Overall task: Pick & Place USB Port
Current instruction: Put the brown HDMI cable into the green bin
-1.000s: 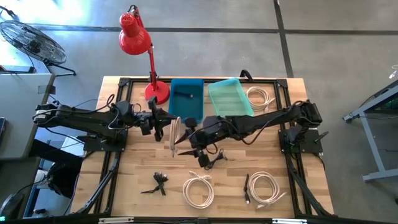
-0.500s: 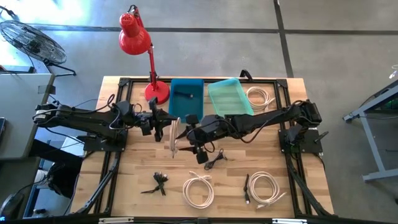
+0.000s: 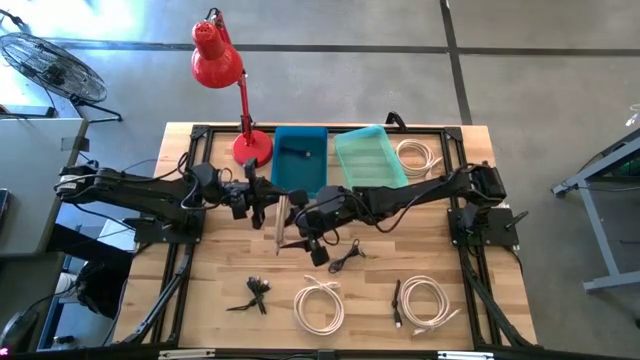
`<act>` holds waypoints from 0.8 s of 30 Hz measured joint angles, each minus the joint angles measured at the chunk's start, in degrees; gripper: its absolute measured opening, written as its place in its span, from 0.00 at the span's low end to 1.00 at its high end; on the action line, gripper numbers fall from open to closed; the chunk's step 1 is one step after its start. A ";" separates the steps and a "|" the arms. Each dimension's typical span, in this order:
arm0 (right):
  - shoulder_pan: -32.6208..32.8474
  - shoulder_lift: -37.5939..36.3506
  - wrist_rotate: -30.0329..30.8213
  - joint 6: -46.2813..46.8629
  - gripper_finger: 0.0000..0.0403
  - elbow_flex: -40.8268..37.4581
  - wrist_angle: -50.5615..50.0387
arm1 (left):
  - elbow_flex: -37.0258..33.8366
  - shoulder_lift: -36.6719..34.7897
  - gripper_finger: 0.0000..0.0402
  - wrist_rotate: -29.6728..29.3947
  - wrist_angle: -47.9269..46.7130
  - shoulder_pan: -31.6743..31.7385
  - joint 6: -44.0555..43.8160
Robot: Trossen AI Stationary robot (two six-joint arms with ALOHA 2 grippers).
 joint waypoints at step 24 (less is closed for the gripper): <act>-1.06 0.25 9.67 -2.84 0.02 -0.02 -0.74 | 0.04 -0.04 0.17 -2.84 -0.92 0.07 -0.21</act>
